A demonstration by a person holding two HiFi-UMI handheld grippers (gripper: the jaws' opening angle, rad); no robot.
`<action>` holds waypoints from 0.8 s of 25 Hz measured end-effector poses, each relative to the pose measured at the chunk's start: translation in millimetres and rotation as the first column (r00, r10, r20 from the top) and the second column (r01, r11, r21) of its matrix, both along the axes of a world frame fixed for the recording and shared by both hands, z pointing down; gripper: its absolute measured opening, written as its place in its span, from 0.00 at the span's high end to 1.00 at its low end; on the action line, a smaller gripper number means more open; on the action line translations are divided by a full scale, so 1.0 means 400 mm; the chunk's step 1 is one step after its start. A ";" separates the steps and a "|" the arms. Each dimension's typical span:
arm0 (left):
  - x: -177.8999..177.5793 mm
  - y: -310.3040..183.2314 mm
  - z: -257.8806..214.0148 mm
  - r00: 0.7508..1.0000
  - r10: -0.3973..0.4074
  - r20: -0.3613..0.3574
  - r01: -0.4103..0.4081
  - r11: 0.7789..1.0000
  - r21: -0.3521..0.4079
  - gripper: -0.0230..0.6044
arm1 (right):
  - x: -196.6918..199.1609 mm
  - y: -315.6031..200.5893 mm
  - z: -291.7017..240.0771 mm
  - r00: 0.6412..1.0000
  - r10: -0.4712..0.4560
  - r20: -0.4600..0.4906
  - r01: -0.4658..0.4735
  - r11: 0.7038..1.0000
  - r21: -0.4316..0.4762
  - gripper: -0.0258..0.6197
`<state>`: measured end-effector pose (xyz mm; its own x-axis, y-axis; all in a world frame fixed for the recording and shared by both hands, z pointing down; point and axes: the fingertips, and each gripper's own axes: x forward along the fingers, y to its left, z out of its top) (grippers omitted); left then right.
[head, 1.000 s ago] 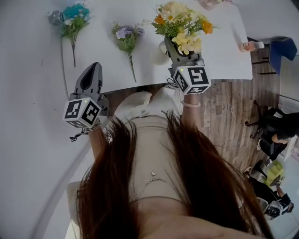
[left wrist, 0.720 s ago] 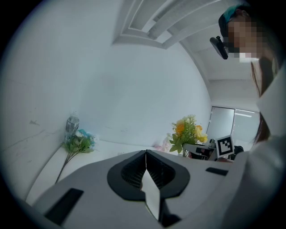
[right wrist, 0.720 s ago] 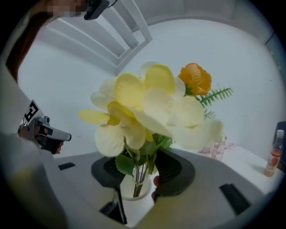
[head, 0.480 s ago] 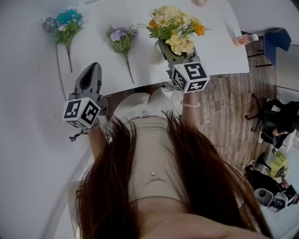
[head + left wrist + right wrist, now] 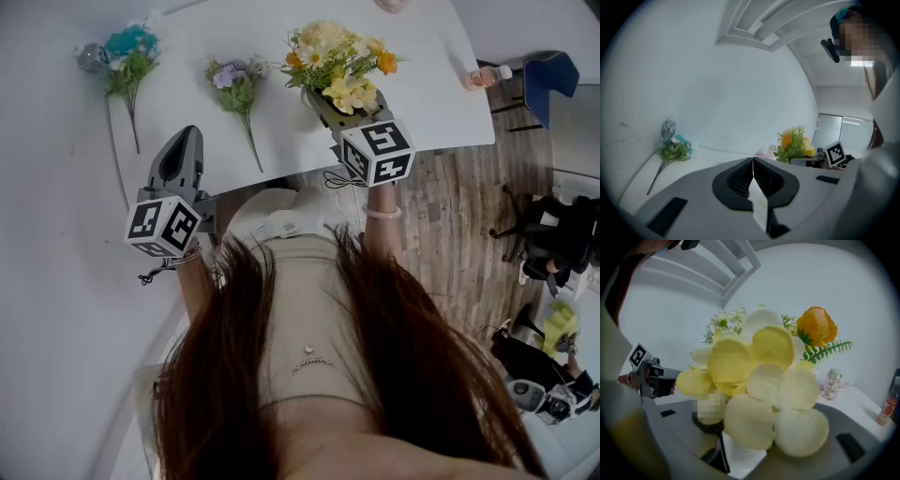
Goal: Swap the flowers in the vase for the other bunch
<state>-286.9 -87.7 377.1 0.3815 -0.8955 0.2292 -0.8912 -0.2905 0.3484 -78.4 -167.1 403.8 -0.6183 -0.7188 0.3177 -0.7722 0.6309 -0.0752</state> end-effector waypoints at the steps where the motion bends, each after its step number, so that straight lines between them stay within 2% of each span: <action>1: 0.005 -0.002 0.000 1.000 0.002 0.000 -0.002 1.000 0.000 0.96 | 0.002 -0.001 0.002 1.000 -0.003 -0.001 0.003 1.000 -0.006 0.61; 7: 0.026 0.001 0.007 1.000 -0.009 0.001 0.009 1.000 -0.015 0.96 | 0.001 0.007 0.016 0.998 -0.055 -0.015 0.055 0.997 -0.046 0.56; 20: 0.048 0.052 0.000 0.997 -0.078 -0.022 0.077 0.997 -0.031 0.96 | 0.021 0.020 0.026 0.992 -0.120 -0.036 0.113 0.979 -0.167 0.54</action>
